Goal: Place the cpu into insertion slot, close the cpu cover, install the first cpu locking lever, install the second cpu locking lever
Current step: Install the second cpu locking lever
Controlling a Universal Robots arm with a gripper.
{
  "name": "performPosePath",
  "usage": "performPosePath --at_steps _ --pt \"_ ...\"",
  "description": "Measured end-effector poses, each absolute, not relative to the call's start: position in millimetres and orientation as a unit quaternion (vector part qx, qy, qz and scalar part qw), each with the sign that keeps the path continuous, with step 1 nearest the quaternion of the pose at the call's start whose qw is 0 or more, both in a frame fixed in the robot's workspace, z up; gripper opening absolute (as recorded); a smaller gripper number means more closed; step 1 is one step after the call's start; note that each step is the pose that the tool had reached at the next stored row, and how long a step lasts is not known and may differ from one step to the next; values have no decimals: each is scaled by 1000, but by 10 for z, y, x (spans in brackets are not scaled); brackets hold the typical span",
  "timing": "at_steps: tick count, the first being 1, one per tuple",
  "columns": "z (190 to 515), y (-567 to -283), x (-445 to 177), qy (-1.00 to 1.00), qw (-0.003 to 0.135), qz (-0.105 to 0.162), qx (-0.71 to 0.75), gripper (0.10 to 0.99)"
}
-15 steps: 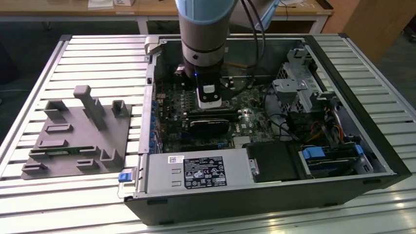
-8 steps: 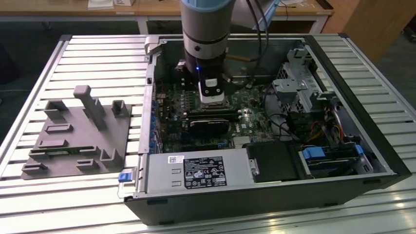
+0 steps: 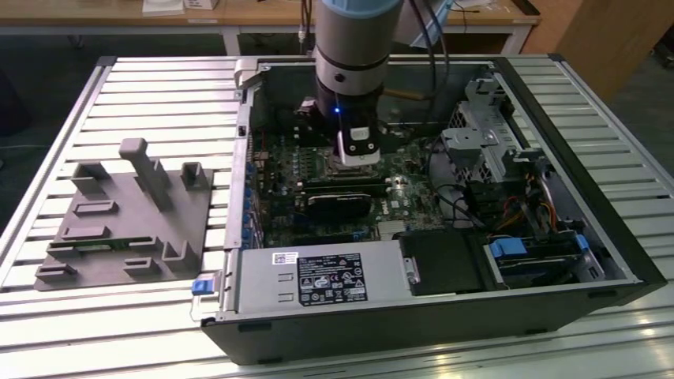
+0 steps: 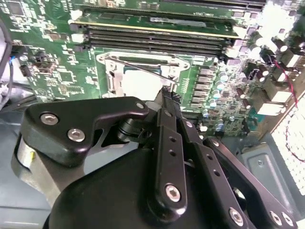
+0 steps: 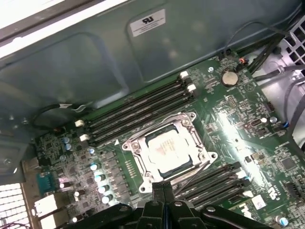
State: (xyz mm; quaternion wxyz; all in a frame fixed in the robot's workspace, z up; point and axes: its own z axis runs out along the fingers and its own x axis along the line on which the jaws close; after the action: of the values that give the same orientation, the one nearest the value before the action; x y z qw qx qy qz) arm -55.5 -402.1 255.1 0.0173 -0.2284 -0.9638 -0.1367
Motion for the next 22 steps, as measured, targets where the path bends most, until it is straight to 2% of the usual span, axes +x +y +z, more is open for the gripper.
performPosePath --at_steps 9,22 --pt "2465 -4128 -532 -964 20 -136 -229 106" --pt "2230 -4137 -557 -964 23 -135 -229 106"
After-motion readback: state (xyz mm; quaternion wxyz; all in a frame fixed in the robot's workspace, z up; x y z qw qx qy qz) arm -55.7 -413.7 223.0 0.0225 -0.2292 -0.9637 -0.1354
